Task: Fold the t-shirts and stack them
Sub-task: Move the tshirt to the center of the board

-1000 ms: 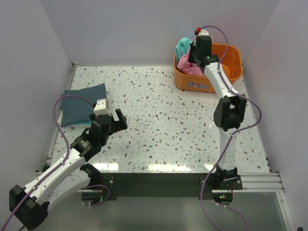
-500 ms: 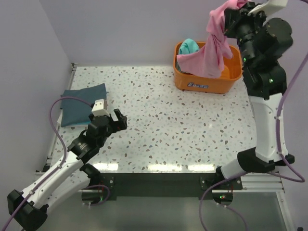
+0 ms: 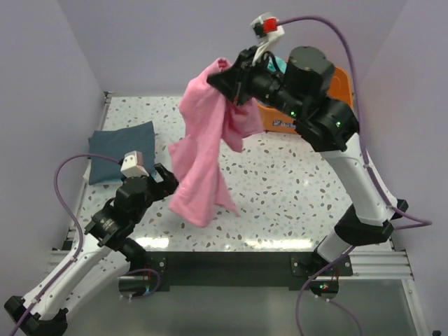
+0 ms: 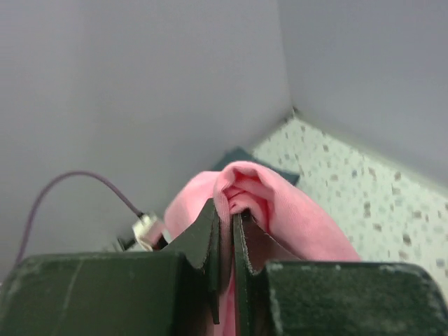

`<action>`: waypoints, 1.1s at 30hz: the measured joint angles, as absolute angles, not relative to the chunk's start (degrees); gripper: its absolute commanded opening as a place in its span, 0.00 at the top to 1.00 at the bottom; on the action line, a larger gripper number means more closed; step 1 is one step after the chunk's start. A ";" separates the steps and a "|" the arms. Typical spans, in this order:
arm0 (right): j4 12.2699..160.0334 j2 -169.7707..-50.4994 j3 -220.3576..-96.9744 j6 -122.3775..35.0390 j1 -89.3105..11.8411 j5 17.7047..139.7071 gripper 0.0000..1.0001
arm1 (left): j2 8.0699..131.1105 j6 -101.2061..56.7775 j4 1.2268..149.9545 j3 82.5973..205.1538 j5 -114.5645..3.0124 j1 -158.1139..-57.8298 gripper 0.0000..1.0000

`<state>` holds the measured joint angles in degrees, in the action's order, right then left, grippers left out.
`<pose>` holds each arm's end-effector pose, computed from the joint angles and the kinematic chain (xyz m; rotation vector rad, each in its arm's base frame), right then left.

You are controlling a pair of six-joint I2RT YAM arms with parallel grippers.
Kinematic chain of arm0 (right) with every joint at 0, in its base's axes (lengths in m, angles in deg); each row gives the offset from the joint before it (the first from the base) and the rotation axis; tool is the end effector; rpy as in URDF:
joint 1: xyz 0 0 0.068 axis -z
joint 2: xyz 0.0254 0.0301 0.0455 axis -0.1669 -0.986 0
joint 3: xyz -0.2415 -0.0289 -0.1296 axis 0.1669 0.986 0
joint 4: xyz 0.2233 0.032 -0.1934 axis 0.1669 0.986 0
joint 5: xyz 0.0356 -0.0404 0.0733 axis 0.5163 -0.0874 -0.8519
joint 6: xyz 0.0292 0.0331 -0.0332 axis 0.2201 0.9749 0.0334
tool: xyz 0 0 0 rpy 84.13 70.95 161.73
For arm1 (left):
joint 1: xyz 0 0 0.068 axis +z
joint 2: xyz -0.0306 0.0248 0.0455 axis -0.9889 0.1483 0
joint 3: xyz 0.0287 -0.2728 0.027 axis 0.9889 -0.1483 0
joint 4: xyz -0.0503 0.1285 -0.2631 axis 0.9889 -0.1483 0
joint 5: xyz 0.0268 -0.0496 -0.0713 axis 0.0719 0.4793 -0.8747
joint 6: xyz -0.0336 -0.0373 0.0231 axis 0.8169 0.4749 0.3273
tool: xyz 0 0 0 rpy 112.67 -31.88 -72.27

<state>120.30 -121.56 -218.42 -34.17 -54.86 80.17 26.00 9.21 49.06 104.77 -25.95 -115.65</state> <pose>0.2142 0.2218 0.6323 -0.4646 1.4273 0.9536 0.1523 -0.0867 0.2774 -0.3975 1.9411 -0.5162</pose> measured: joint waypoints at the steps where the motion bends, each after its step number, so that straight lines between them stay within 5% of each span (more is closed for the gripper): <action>1: 121.43 -122.04 -216.72 -33.80 -55.65 80.96 1.00 | 25.32 10.24 47.18 105.03 -25.17 -115.65 0.00; 7: 125.70 -107.14 -186.71 -31.04 -55.71 101.85 0.93 | 22.19 14.87 38.16 108.28 -19.26 -115.65 0.00; 10: 129.89 -93.08 -165.42 -25.73 -52.55 112.85 0.70 | 21.89 15.74 37.15 108.63 -17.56 -115.65 0.00; 11: 130.77 -89.96 -159.89 -23.94 -50.45 114.40 0.34 | 22.19 16.09 36.84 108.63 -17.21 -115.65 0.00; 12: 131.20 -86.61 -153.09 -21.38 -47.65 115.78 0.11 | 22.65 16.20 36.58 108.63 -17.06 -115.65 0.00; 13: 132.38 -83.97 -147.11 -19.79 -44.83 116.94 0.01 | 23.46 16.25 36.43 108.61 -16.95 -115.65 0.00; 18: 140.17 -85.92 -132.11 -12.75 -40.76 118.97 0.01 | 30.48 16.14 37.57 108.35 -18.30 -115.65 0.00; 33: 141.26 -80.14 -131.50 -9.01 -40.70 121.42 0.01 | 54.17 9.43 65.17 100.59 -46.98 -120.39 0.00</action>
